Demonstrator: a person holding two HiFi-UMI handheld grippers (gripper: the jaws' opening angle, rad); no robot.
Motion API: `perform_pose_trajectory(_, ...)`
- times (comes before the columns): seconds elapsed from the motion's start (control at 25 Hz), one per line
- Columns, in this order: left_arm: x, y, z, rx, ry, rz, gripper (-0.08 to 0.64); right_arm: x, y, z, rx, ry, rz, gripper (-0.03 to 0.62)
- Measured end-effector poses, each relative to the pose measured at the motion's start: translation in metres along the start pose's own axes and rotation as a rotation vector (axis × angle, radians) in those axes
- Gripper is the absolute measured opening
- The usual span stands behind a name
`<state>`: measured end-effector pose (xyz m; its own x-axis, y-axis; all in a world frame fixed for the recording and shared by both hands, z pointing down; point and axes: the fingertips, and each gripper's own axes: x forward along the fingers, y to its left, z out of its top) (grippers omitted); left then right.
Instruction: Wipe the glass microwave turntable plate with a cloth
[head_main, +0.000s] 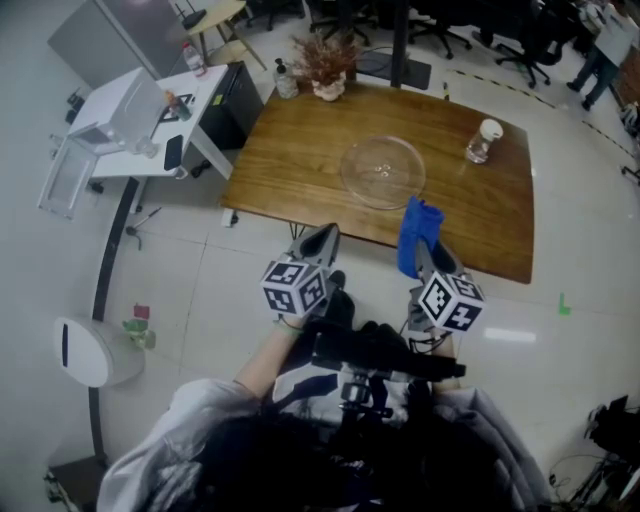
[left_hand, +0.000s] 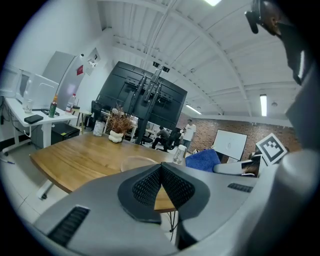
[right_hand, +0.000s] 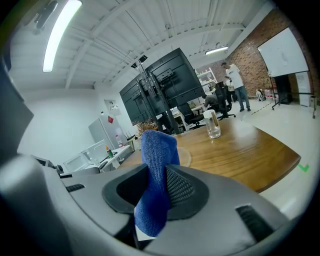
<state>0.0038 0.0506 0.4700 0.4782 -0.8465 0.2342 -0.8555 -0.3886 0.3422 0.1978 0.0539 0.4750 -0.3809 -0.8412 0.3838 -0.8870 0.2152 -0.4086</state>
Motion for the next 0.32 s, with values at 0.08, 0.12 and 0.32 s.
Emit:
perform_pose_trajectory(0.08, 0.0015, -0.0006, -0.0002, 0.001, 0.004, -0.004, -0.005, -0.0001, -0.0001, 0.0003, -0.004, -0.001, -0.002, 0.117)
perform_pose_trajectory(0.12, 0.0023, -0.0009, -0.0003, 0.002, 0.006, -0.006, -0.006, 0.0000, -0.0001, 0.0005, -0.007, -0.001, -0.004, 0.117)
perform_pose_trajectory(0.32, 0.0022, 0.0019, 0.0003, 0.001, 0.006, -0.013, -0.005, 0.0011, 0.0010, -0.0019, -0.013, -0.001, -0.011, 0.117)
